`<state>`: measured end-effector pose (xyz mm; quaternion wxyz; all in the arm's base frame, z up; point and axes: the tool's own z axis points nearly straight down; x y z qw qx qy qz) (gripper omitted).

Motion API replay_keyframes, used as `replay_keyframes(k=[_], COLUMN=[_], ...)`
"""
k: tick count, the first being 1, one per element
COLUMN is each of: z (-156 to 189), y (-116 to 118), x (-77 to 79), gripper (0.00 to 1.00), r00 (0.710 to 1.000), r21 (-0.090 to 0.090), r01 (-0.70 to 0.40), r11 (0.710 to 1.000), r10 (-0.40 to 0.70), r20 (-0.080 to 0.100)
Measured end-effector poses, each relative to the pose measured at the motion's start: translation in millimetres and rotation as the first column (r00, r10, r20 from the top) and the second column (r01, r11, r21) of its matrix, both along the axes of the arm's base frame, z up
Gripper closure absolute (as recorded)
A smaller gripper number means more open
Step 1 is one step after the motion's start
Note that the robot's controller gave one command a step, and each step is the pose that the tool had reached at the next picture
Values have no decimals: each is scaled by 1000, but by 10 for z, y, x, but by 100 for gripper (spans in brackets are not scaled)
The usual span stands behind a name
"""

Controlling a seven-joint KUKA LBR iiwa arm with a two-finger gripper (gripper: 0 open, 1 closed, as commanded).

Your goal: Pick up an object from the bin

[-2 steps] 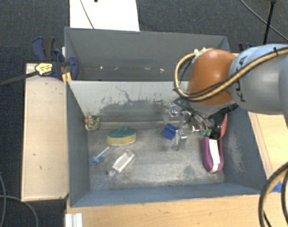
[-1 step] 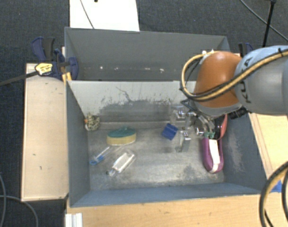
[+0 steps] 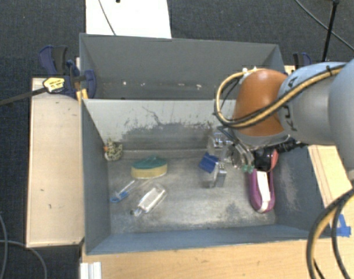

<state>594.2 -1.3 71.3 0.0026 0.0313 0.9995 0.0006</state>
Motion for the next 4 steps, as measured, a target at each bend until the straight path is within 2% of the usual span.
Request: replay_keyframes(k=[1, 2, 4], z=[7, 23, 312], y=[180, 180, 180], x=[-25, -21, 4], gripper=[0, 100, 100], r00=[993, 993, 993], r21=[0, 0, 0], r01=[119, 119, 116], r11=[993, 993, 993], r10=[-119, -119, -116], r20=[-3, -1, 0])
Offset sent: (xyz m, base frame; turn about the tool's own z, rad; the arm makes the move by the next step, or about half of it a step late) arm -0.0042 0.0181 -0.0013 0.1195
